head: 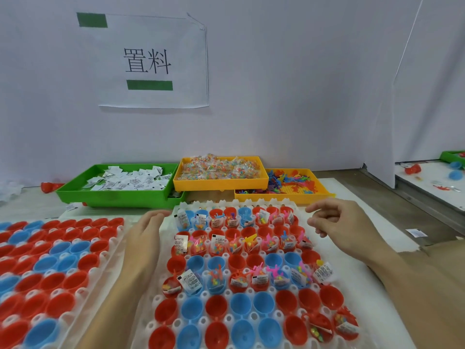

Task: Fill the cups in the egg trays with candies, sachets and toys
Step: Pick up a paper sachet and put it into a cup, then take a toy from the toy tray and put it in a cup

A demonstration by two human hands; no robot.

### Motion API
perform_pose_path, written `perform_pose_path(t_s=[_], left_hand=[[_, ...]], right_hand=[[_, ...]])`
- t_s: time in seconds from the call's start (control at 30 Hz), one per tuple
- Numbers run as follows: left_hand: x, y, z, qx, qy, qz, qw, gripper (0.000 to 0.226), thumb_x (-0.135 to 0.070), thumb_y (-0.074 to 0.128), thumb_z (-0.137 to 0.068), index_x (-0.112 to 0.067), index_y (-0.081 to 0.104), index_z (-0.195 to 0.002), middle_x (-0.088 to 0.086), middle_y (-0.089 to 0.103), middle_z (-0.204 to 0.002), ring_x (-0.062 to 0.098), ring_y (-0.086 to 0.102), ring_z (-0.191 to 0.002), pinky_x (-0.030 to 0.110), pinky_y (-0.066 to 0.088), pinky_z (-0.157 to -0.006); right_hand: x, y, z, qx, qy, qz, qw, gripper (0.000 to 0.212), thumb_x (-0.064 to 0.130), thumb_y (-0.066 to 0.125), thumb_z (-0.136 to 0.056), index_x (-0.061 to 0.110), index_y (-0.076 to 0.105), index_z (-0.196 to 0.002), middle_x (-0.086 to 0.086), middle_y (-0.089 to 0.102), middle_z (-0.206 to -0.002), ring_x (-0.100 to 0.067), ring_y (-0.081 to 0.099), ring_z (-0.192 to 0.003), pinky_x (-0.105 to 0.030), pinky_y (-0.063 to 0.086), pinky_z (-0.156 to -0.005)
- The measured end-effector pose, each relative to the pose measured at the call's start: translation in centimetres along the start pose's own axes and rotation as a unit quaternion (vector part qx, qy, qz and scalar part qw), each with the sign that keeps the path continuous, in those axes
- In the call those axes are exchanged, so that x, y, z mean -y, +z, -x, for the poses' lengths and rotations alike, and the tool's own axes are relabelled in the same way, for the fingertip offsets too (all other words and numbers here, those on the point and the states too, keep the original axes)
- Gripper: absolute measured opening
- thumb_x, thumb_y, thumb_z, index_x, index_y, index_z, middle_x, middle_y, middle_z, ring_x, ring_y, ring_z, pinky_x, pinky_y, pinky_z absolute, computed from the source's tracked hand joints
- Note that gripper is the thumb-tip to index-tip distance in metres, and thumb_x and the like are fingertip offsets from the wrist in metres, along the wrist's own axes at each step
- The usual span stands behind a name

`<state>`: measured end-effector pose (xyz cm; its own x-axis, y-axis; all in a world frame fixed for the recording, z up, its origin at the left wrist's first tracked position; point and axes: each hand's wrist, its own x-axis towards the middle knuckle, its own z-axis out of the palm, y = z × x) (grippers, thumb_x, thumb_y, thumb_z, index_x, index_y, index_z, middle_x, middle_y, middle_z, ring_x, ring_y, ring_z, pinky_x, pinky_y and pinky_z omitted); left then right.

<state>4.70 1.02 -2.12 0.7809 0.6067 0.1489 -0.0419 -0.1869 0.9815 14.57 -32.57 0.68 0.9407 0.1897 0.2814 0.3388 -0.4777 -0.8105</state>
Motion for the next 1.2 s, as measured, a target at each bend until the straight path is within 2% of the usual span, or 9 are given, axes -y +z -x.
perform_pose_path(t_s=[0.17,0.3,0.4,0.53,0.63,0.83,0.97,1.1,1.2], left_hand=[[0.1,0.2,-0.1,0.014,-0.038,0.101,0.994,0.03,-0.021,0.036,-0.103,-0.027,0.065,-0.1,-0.003,0.065,-0.107,0.015,0.059,-0.109,0.024,0.042,-0.086],[0.7,0.2,-0.5,-0.004,-0.021,0.102,0.995,0.031,-0.021,0.036,-0.104,-0.023,0.067,-0.102,0.005,0.069,-0.108,0.015,0.063,-0.108,0.025,0.046,-0.086],[1.0,0.2,-0.9,-0.029,-0.017,0.114,0.993,0.032,-0.018,0.036,-0.104,-0.019,0.067,-0.099,0.012,0.07,-0.105,0.023,0.065,-0.107,0.034,0.049,-0.092],[1.4,0.3,-1.2,-0.045,-0.015,0.115,0.992,0.033,-0.018,0.036,-0.103,-0.017,0.068,-0.095,0.011,0.072,-0.101,0.023,0.067,-0.102,0.035,0.051,-0.088],[1.6,0.3,-1.3,-0.05,-0.012,0.118,0.992,0.033,-0.018,0.037,-0.102,-0.016,0.069,-0.094,0.01,0.074,-0.098,0.022,0.069,-0.1,0.033,0.052,-0.084],[1.9,0.3,-1.5,-0.052,-0.015,0.122,0.991,0.031,-0.016,0.039,-0.1,-0.013,0.069,-0.094,0.012,0.074,-0.097,0.023,0.069,-0.098,0.034,0.053,-0.083],[2.0,0.3,-1.6,-0.05,-0.015,0.124,0.991,0.03,-0.015,0.039,-0.1,-0.012,0.069,-0.094,0.011,0.074,-0.097,0.021,0.069,-0.098,0.031,0.052,-0.08],[2.1,0.2,-1.5,-0.047,-0.006,0.115,0.992,0.031,-0.016,0.039,-0.099,-0.013,0.069,-0.095,0.01,0.074,-0.097,0.02,0.069,-0.097,0.03,0.051,-0.08],[2.1,0.3,-1.5,-0.046,-0.004,0.112,0.993,0.031,-0.017,0.039,-0.1,-0.013,0.07,-0.094,0.009,0.074,-0.096,0.02,0.069,-0.097,0.029,0.051,-0.079]], right_hand=[[-1.3,0.0,-1.0,-0.067,0.042,-0.026,0.997,0.021,-0.007,0.058,-0.094,0.005,0.075,-0.097,-0.003,0.076,-0.075,-0.019,0.074,-0.071,-0.026,0.061,-0.068],[-1.0,0.7,-2.4,-0.059,0.046,-0.004,0.997,0.048,-0.02,0.036,-0.091,0.005,0.07,-0.113,-0.011,0.072,-0.107,-0.024,0.07,-0.098,-0.037,0.057,-0.088],[-0.1,1.4,-4.2,-0.065,0.011,0.048,0.997,0.046,-0.012,0.04,-0.092,0.009,0.071,-0.119,-0.006,0.07,-0.117,-0.02,0.066,-0.108,-0.038,0.051,-0.099],[0.6,2.6,-8.4,-0.027,-0.018,0.111,0.993,0.035,0.006,0.047,-0.099,0.012,0.065,-0.128,-0.004,0.066,-0.129,-0.02,0.059,-0.122,-0.035,0.045,-0.106],[0.0,3.5,-11.8,0.022,-0.004,0.183,0.983,0.039,0.01,0.046,-0.102,0.011,0.055,-0.139,-0.007,0.058,-0.141,-0.024,0.052,-0.13,-0.032,0.042,-0.102],[-1.7,4.3,-15.4,0.105,0.002,0.248,0.963,0.048,0.0,0.042,-0.099,0.014,0.05,-0.144,-0.01,0.05,-0.147,-0.027,0.047,-0.134,-0.027,0.041,-0.097],[-1.8,5.3,-15.8,0.194,-0.022,0.298,0.935,0.043,0.017,0.041,-0.102,0.019,0.054,-0.143,-0.005,0.052,-0.147,-0.024,0.049,-0.131,-0.031,0.038,-0.105],[-1.6,5.1,-15.9,0.152,-0.026,0.411,0.899,0.037,0.021,0.04,-0.099,0.015,0.067,-0.123,-0.009,0.066,-0.124,-0.023,0.058,-0.106,-0.04,0.05,-0.093],[-1.3,5.2,-15.8,0.124,-0.062,0.378,0.915,0.033,0.024,0.044,-0.099,0.018,0.064,-0.125,-0.007,0.066,-0.122,-0.025,0.06,-0.106,-0.043,0.052,-0.092]])
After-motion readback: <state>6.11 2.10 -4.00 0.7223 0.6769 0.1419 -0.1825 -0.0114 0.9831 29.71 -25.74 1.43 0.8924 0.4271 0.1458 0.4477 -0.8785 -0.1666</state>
